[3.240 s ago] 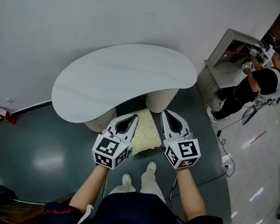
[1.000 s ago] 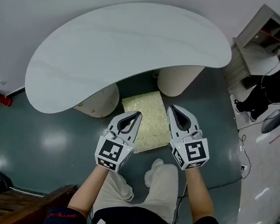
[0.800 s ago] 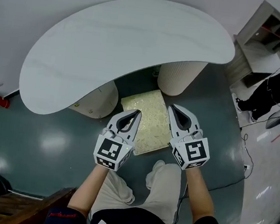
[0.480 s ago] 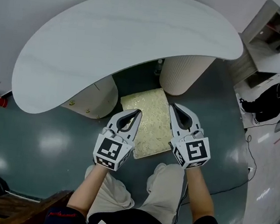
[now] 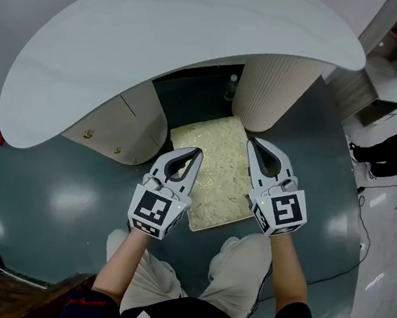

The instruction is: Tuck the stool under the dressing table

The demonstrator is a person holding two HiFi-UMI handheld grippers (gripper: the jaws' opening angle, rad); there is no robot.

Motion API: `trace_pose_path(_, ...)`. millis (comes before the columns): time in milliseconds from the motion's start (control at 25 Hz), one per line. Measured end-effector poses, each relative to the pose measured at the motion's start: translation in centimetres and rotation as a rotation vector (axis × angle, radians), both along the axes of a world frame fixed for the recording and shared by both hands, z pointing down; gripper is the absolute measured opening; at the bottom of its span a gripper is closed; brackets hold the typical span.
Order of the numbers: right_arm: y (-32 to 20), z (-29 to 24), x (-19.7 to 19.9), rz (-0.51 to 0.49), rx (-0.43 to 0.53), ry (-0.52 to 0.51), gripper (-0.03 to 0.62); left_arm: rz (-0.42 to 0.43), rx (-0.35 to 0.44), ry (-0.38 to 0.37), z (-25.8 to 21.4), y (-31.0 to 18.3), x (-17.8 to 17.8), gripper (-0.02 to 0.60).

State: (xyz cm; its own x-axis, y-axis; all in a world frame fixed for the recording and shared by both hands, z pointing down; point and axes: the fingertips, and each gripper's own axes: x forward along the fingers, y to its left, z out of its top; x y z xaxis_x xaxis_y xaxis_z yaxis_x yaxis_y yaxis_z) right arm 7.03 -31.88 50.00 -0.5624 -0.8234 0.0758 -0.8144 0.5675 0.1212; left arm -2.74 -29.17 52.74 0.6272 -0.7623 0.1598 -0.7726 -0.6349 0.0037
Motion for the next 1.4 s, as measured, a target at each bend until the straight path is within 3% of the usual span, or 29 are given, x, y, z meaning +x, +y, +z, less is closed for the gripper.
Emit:
trace_pose_path(280, 0.3, 4.0, -0.3, -0.009, 0.039, 0.023, 0.014, -0.001, 0.026, 0.008, 4.4, 0.5, -0.1, 0.015)
trace_pose_path(720, 2.0, 6.3, 0.1, 0.005, 0.083, 0.076, 0.014, 0.059, 0.075, -0.011, 7.0, 1.9, 0.5, 0.015)
trace_pose_path(1080, 3.1, 8.1, 0.1, 0.006, 0.084, 0.123, 0.014, 0.076, 0.056, 0.01, 9.2, 3.0, -0.1, 0.016)
trace_pose_path(1400, 4.2, 8.5, -0.5, -0.008, 0.097, 0.153, 0.014, 0.143, 0.011, -0.035, 10.7, 4.6, -0.1, 0.017)
